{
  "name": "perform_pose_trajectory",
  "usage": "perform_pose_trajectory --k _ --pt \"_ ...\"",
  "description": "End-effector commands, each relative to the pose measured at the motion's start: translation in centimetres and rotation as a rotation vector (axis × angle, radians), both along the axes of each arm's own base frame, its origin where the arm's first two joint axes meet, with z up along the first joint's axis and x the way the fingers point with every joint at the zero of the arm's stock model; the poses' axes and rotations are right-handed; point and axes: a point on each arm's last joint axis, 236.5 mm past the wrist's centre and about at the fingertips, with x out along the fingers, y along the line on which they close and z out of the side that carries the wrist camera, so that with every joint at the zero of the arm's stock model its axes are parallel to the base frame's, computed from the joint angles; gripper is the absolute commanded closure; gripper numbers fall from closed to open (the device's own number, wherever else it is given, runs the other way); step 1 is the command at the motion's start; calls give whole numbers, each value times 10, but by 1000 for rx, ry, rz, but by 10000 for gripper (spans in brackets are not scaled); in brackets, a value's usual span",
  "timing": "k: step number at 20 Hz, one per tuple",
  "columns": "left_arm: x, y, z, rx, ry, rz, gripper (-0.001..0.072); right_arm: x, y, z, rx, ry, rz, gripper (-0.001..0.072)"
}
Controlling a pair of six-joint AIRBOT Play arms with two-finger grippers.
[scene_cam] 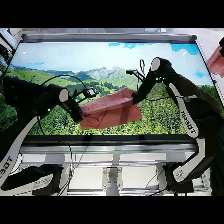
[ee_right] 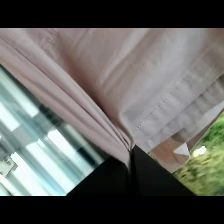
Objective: Fold the clothes and pants, and hang the long-sleeved shirts on hangers.
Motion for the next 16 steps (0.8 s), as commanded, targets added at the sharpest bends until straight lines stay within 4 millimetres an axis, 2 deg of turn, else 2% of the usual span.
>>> perform_pose_trajectory --k 1,4,8,9,10,11,12,13,15,16 --pt "-17 5 3 66 25 -66 693 -25 -52 -15 -210 21 15 703" --pt "-39 -11 10 55 65 -118 692 -42 -59 -8 -221 -21 -5 702" --pt "-70 -38 11 -19 164 -148 682 -84 -58 -2 -198 57 -7 700" --pt "-76 -43 12 -35 186 -152 682 -96 -61 0 -207 98 -4 680" --pt "-85 -47 13 -49 220 -156 682 -107 -63 1 -219 142 -6 625" --pt "-95 -50 15 -62 259 -156 679 -114 -65 3 -228 175 -9 481" --pt "-103 -50 17 -67 293 -157 580 -119 -66 6 -237 201 -10 361" --pt "-111 -49 18 -64 328 -159 480 -124 -67 8 -241 221 -9 354" --pt "-125 -51 23 -79 389 -162 479 -129 -68 11 -246 247 0 326" --pt "-130 -59 25 -116 412 -161 478 -128 -68 10 -244 242 -1 326"
